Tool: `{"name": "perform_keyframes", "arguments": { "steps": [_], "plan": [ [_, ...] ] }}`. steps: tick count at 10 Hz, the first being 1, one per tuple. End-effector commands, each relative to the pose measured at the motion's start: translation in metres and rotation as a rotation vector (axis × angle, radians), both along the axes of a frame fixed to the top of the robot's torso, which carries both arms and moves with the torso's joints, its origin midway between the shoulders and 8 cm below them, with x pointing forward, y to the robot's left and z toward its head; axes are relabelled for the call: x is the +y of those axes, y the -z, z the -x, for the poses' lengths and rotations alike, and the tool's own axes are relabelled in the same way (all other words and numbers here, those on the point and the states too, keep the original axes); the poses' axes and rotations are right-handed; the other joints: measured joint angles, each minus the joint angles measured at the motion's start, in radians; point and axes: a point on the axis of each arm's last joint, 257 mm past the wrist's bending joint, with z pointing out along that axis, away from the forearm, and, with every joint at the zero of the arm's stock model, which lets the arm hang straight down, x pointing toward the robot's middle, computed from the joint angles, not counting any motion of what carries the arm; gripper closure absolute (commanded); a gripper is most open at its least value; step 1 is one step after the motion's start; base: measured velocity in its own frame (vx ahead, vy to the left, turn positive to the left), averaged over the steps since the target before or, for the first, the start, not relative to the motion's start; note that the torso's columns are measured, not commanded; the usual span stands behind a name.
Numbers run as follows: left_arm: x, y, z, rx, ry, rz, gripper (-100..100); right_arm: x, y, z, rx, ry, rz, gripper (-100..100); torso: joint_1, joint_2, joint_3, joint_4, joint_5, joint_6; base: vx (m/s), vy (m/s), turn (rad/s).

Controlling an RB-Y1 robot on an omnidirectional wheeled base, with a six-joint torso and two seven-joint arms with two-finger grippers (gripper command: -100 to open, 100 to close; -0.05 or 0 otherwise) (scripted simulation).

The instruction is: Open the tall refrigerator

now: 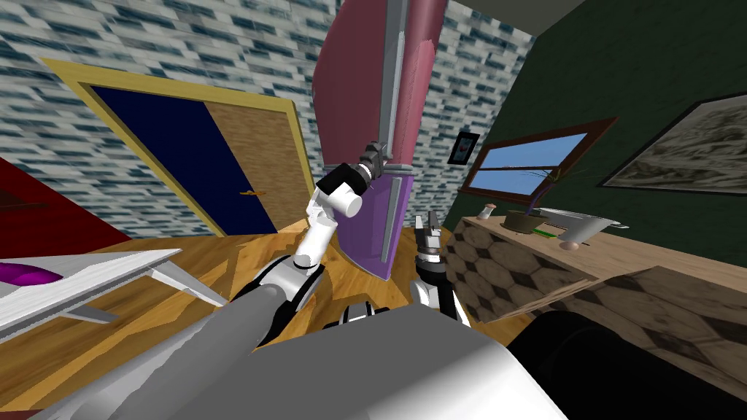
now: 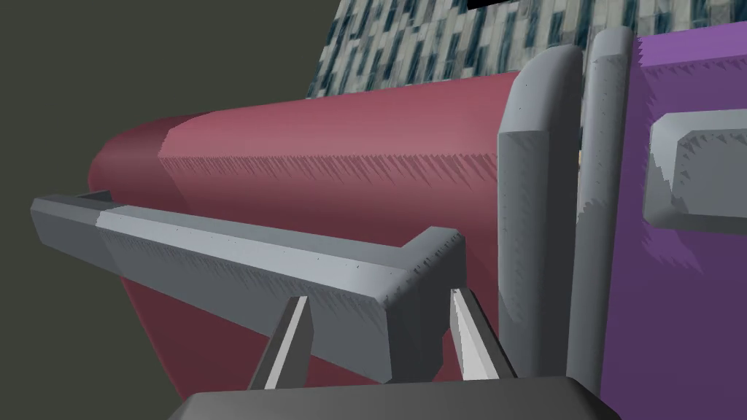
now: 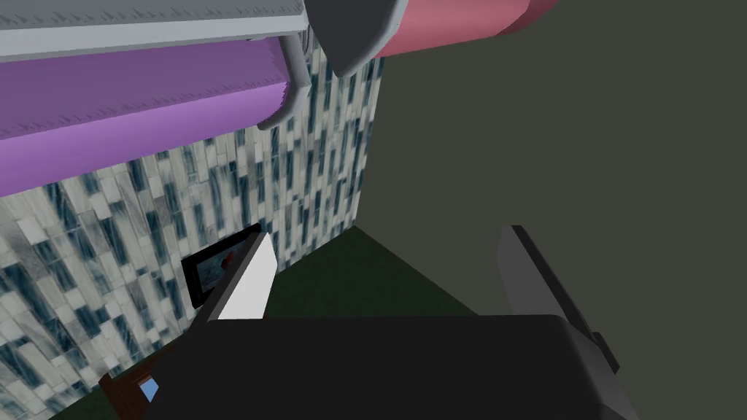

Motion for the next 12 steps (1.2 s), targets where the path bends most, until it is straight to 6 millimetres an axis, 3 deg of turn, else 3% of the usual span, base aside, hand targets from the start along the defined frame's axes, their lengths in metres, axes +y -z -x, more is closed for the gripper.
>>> {"name": "perform_keyframes", "arguments": {
  "steps": [1,2,3,5,6,8,9,10,12],
  "plan": [
    [-0.004,-0.010,0.021,-0.019,0.050,0.016,100,0.000,0.000,0.000,0.000,0.000,0.000,0,0.002,0.000,-0.001,0.001,0.001,0.000,0.030,0.216,-0.029],
    [-0.010,-0.012,0.034,-0.023,0.085,0.019,100,0.000,0.000,0.000,0.000,0.000,0.000,0,-0.001,-0.002,-0.003,0.002,0.002,-0.001,0.036,0.268,-0.011],
    [-0.010,-0.012,0.034,-0.023,0.085,0.019,100,0.000,0.000,0.000,0.000,0.000,0.000,0,0.004,-0.003,-0.005,0.003,0.003,-0.002,0.039,0.224,-0.032],
    [-0.021,-0.015,0.061,-0.030,0.156,0.023,100,0.000,0.000,0.000,0.000,0.000,0.000,0,0.005,-0.003,-0.005,0.002,0.005,-0.003,0.024,0.236,-0.014],
    [-0.021,-0.015,0.061,-0.030,0.156,0.023,100,0.000,0.000,0.000,0.000,0.000,0.000,0,0.009,-0.003,-0.005,0.002,0.006,-0.003,-0.009,0.217,-0.020],
    [-0.032,-0.017,0.088,-0.035,0.229,0.024,100,0.000,0.000,0.000,0.000,0.000,0.000,0,0.006,-0.003,-0.004,0.001,0.005,-0.002,0.042,0.280,-0.014],
    [-0.032,-0.017,0.088,-0.035,0.229,0.024,100,0.000,0.000,0.000,0.000,0.000,0.000,0,0.007,-0.004,-0.004,0.001,0.005,-0.002,0.037,0.236,-0.026],
    [-0.040,-0.018,0.089,-0.011,0.240,-0.002,-100,0.000,0.000,0.000,0.000,0.000,0.000,0,0.002,-0.004,-0.007,0.001,0.004,-0.002,0.013,0.066,0.020],
    [-0.039,-0.028,0.094,-0.011,0.246,-0.006,-100,0.000,0.000,0.000,0.000,0.000,-0.001,0,-0.016,-0.006,-0.007,0.000,-0.003,0.001,0.011,-0.052,0.038]
  ]
}}
